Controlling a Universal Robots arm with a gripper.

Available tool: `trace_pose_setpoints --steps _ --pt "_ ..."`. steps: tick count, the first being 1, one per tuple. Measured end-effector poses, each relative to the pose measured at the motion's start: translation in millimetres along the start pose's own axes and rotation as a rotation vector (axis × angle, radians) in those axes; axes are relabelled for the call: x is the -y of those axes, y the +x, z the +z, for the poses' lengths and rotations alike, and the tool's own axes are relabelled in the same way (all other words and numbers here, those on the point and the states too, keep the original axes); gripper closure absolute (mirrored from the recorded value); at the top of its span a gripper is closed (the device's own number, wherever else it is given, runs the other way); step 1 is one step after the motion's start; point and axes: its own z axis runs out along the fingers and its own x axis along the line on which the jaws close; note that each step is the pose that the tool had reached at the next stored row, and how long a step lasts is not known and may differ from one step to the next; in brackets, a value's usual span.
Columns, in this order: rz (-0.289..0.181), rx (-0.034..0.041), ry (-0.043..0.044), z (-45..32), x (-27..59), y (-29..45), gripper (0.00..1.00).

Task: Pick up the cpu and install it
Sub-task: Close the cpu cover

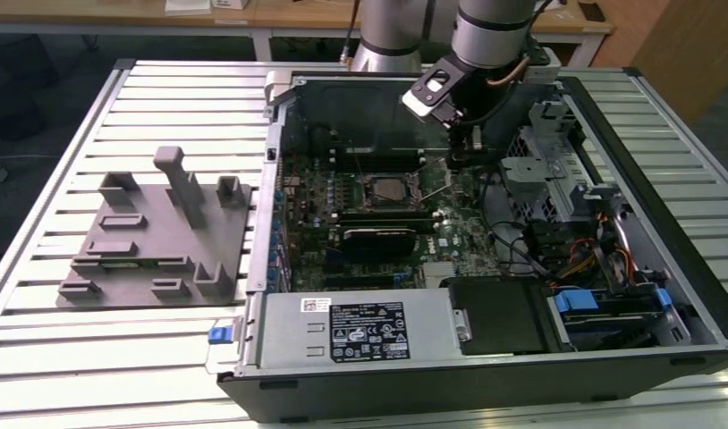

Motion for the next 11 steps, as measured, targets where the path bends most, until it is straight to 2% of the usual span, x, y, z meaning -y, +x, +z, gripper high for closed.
trace_pose_setpoints --steps 11 --pt "0.0 -0.0001 0.0 2.1 -11.8 0.3 0.89"
